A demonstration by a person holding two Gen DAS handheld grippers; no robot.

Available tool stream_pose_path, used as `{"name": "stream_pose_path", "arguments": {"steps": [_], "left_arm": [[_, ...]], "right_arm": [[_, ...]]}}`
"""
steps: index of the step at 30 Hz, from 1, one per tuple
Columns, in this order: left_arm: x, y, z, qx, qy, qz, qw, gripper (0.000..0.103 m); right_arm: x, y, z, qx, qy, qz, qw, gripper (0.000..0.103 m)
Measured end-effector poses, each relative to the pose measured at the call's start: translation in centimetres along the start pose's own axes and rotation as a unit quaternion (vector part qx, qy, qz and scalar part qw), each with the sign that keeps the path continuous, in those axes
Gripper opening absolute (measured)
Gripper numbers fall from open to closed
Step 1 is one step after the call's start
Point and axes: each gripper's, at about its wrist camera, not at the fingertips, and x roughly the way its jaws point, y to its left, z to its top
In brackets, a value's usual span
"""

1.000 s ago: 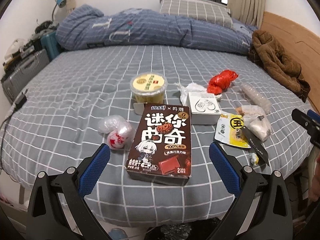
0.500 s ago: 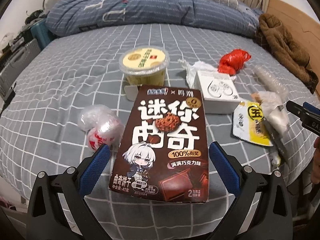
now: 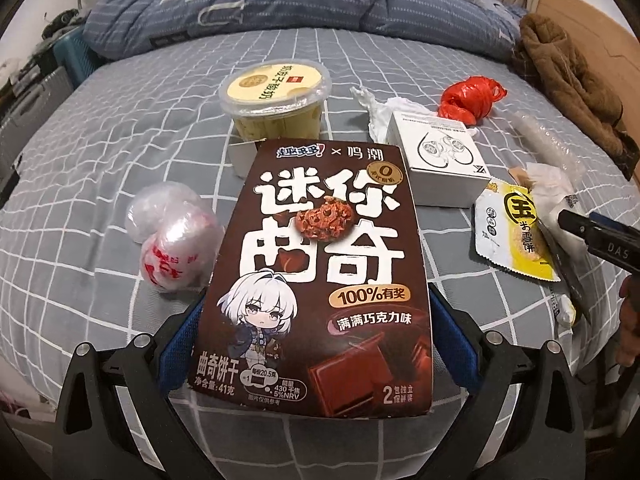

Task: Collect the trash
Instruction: 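Grasp the brown snack box with the left tool while the right tool grasps the white pouch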

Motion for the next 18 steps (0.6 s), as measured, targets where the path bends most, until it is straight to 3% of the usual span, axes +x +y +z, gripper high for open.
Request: {"name": "stream_pose_path", "arguments": {"steps": [3, 11, 18], "left_arm": [[0.1, -0.1, -0.2, 0.002, 0.000, -0.001, 1.0000, 0.091], [-0.3, 0.2, -0.4, 0.006, -0.010, -0.010, 0.9999, 0.090], [-2.4, 0.4, -0.1, 0.003, -0.033, -0.015, 0.9993, 0.090]], "right_arm": [[0.1, 0.0, -0.1, 0.001, 0.002, 0.002, 1.000, 0.075], [0.7, -0.1, -0.3, 0.007, 0.016, 0.010, 1.000, 0.052], [-1.7, 0.3, 0.2, 0.010, -0.022, 0.004, 1.000, 0.048]]}}
